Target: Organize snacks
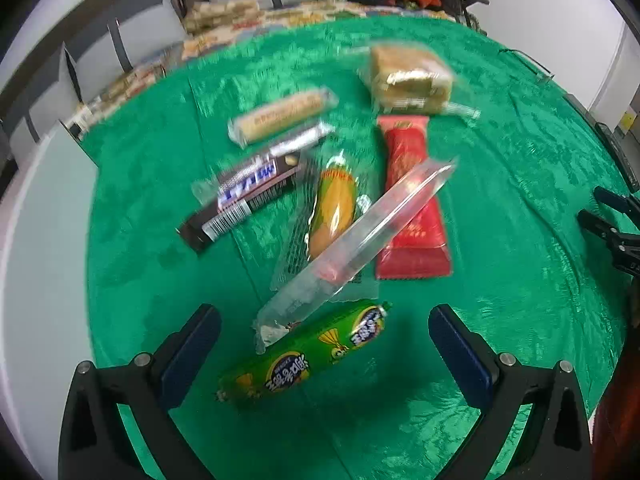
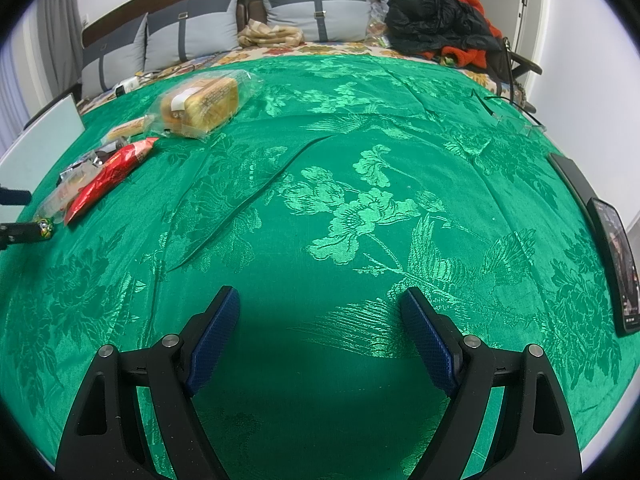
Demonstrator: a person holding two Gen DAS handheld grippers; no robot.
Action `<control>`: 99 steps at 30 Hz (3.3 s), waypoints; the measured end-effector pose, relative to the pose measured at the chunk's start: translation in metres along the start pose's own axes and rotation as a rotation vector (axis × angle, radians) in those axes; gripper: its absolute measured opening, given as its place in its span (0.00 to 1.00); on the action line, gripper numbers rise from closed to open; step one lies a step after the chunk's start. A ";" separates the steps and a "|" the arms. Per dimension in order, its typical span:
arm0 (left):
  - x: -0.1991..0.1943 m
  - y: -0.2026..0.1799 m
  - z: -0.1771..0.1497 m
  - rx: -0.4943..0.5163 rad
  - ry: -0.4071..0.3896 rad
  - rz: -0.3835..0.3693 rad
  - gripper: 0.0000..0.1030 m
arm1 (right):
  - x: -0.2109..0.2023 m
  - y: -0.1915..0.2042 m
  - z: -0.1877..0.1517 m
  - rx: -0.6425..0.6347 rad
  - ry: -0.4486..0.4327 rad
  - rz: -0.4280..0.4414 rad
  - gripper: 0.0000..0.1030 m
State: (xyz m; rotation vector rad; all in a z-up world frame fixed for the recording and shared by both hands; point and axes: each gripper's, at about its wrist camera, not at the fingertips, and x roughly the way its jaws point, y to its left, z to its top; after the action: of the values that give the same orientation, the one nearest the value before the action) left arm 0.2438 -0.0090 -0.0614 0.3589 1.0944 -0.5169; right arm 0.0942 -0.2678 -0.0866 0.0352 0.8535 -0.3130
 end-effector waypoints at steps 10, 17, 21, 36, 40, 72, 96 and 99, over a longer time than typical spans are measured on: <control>-0.004 -0.016 -0.033 0.049 0.084 -0.212 0.96 | 0.000 0.000 0.000 0.000 0.000 0.000 0.83; -0.015 -0.025 -0.040 0.074 0.111 -0.286 0.91 | 0.000 0.000 0.000 0.000 0.001 -0.001 0.83; -0.013 -0.035 -0.035 0.137 0.160 -0.303 0.89 | 0.000 0.000 0.000 0.000 0.001 -0.001 0.83; -0.026 -0.035 -0.053 0.073 0.075 -0.095 0.22 | 0.000 0.000 0.000 0.001 0.002 -0.002 0.83; -0.035 -0.027 -0.071 -0.069 0.028 -0.065 0.22 | 0.000 0.000 0.000 0.001 0.002 -0.002 0.83; -0.018 0.018 -0.096 -0.457 -0.166 0.227 1.00 | 0.000 0.000 0.000 -0.001 0.003 -0.004 0.83; -0.019 0.017 -0.097 -0.458 -0.168 0.228 1.00 | 0.001 0.000 0.001 -0.001 0.004 -0.005 0.83; -0.019 0.017 -0.097 -0.457 -0.168 0.227 1.00 | 0.001 0.000 0.001 -0.001 0.005 -0.006 0.83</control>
State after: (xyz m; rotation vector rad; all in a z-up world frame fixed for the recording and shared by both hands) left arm 0.1735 0.0595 -0.0843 0.0348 0.9605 -0.0846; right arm 0.0952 -0.2685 -0.0869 0.0322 0.8586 -0.3176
